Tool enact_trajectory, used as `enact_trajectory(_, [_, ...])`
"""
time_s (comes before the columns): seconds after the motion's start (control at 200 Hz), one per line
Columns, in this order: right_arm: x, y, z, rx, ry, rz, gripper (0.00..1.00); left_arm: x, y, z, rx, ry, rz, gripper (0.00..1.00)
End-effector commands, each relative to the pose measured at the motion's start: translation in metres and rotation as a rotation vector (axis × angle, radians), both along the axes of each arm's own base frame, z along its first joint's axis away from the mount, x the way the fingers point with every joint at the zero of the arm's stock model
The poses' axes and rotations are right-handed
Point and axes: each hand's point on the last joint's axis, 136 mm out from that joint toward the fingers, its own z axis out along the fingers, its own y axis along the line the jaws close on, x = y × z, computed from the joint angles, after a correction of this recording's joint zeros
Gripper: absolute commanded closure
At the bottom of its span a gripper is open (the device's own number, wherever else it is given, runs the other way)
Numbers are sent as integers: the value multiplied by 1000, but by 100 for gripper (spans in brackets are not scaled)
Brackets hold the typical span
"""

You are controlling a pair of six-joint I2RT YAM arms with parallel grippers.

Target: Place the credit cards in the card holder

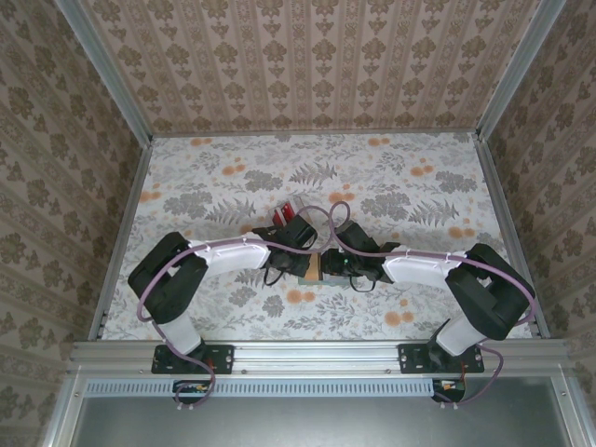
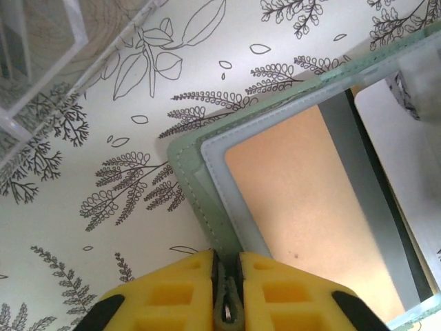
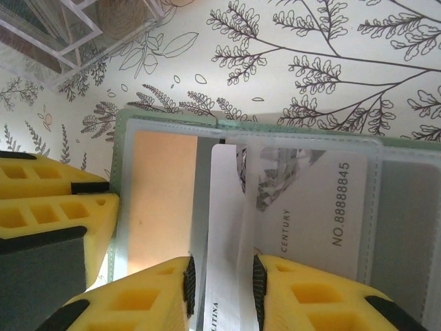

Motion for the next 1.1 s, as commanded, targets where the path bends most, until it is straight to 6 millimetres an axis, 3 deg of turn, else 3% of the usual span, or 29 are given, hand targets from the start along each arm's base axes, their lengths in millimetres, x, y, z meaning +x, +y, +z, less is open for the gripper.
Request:
enact_trajectory(0.0, [-12, -13, -16, -45, 51, 8, 69, -2, -5, 22, -55, -11, -16, 95])
enact_trajectory(0.05, [-11, -14, -15, -44, 50, 7, 69, -2, -7, 29, -81, -18, -16, 100])
enact_trajectory(0.235, [-5, -25, -4, -54, 34, 1, 67, 1, -7, 52, -197, -25, 16, 100])
enact_trajectory(0.45, [2, -51, 3, -75, 33, -28, 66, 3, 3, 54, -322, 12, 79, 100])
enact_trajectory(0.565, [4, -53, 9, -66, 23, -25, 66, 2, 4, 54, -335, 17, 84, 100])
enact_trajectory(0.68, [6, -36, 31, 3, -15, 16, 66, 0, 0, 54, -365, 34, 86, 100])
enact_trajectory(0.83, [-4, 10, 55, 107, -27, 140, 66, -3, -1, 51, -389, 51, 100, 100])
enact_trajectory(0.915, [-12, 33, 52, 100, -15, 197, 63, -4, 2, 46, -394, 58, 121, 100])
enact_trajectory(1.095, [-16, 57, 30, 72, 5, 237, 55, -4, 5, 48, -465, 61, 169, 100])
